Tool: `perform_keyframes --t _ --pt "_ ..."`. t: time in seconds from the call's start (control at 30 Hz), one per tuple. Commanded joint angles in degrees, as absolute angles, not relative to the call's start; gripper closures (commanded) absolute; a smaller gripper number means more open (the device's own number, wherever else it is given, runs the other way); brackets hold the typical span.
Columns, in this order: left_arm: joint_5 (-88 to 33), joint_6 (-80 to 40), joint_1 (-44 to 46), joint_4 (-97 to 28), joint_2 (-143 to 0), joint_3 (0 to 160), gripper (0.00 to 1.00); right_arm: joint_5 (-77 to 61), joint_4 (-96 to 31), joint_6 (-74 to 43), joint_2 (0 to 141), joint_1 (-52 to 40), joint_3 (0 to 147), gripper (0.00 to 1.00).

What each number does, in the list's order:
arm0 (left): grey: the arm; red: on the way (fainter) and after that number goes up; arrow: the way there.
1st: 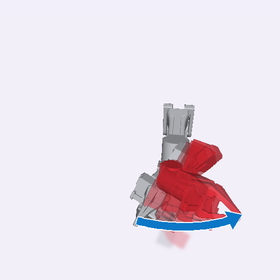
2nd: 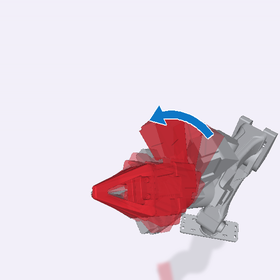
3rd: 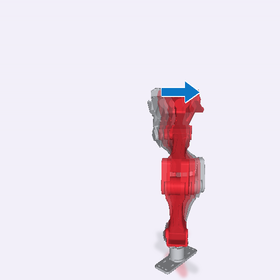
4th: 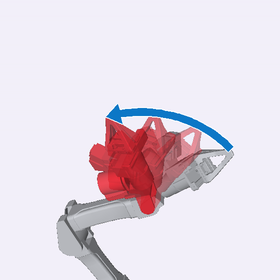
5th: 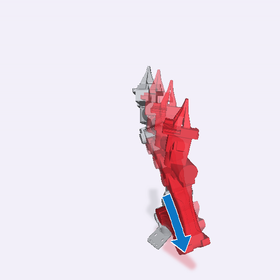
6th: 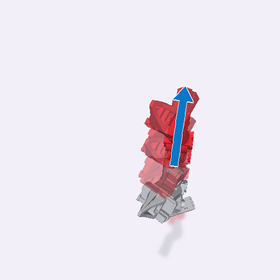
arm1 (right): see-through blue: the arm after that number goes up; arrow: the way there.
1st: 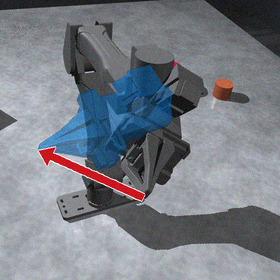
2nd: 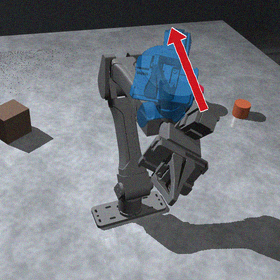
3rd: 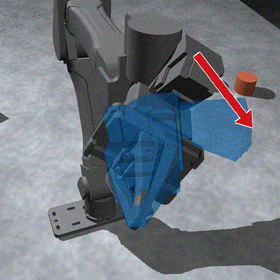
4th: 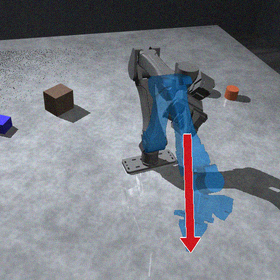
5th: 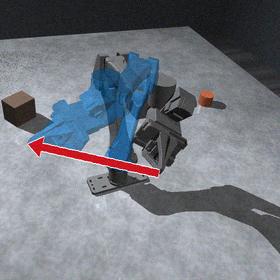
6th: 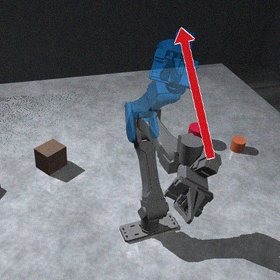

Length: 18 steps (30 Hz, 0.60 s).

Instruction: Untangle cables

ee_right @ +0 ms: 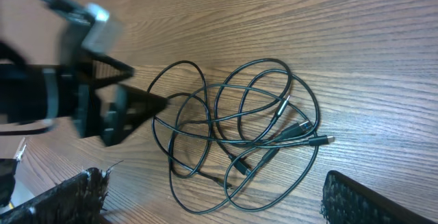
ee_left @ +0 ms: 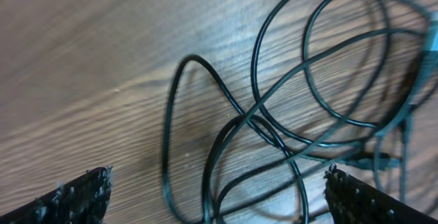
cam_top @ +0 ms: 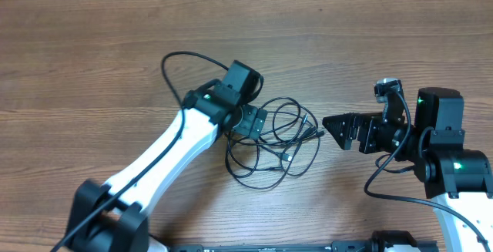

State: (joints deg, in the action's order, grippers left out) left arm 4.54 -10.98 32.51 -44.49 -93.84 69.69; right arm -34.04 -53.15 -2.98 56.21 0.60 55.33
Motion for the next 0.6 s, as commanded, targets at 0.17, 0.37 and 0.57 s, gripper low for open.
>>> perform_keyframes --t 0.17,0.37,0.57 --pt "2.9 -18.3 31.3 -43.2 -101.5 70.2 0.00 -33.5 -53.5 -3.0 55.7 0.4 56.7 0.00" --pt "1.6 -18.2 30.7 -41.9 -101.5 70.2 0.11 -33.5 -53.5 -3.0 55.7 0.4 56.7 0.00" --pt "0.5 -18.3 30.5 -41.3 -101.5 70.2 0.96 -33.5 -53.5 -3.0 55.7 0.4 56.7 0.00"
